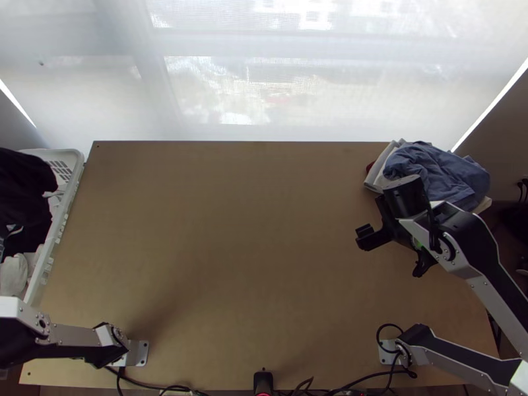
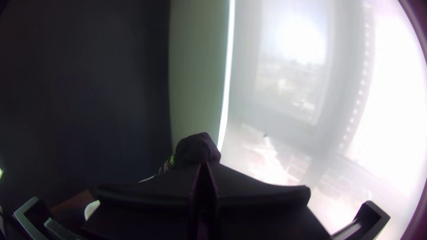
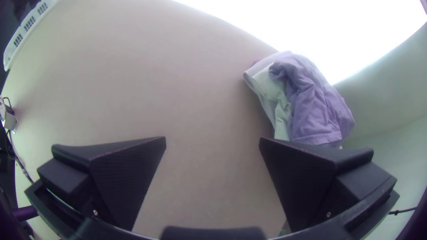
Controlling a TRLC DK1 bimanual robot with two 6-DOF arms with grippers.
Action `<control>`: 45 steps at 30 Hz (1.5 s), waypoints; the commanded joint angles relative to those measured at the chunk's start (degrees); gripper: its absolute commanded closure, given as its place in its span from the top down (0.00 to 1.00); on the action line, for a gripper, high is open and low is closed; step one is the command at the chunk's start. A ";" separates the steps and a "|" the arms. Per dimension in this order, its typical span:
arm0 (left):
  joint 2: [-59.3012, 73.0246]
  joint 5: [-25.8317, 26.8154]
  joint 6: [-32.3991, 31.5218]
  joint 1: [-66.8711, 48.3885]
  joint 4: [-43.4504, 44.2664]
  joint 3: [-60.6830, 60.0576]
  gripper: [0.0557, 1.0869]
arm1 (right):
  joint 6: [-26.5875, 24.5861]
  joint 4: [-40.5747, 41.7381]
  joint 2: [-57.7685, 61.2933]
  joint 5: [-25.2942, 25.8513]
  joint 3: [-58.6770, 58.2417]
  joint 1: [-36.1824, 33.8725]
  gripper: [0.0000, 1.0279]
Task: Fold the t-shirt
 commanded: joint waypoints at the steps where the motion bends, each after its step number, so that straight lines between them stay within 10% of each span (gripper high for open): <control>1: -10.51 -0.36 0.33 -17.56 1.20 3.35 0.04 | 0.12 2.21 -5.55 0.19 -3.61 0.04 0.95; 12: -15.26 -0.28 -0.64 -56.67 -4.95 -11.85 0.04 | -1.37 2.65 -8.28 0.19 -3.53 -1.80 0.95; 36: 4.61 2.62 -3.54 -104.48 -0.82 -20.11 0.04 | -4.19 2.65 -7.92 0.02 -3.79 -12.53 0.95; 38: 5.84 6.93 -3.63 -106.06 -1.96 -21.78 0.19 | -4.27 2.73 -7.92 0.02 -3.88 -12.70 0.95; 42: 7.15 10.71 -2.66 -106.42 -5.04 -22.05 0.79 | -5.06 3.00 -7.66 0.02 -4.05 -12.61 0.95; 45: 6.80 10.36 -1.17 -102.20 -6.09 -21.08 0.91 | -6.12 3.17 -7.48 0.02 -4.32 -11.65 0.95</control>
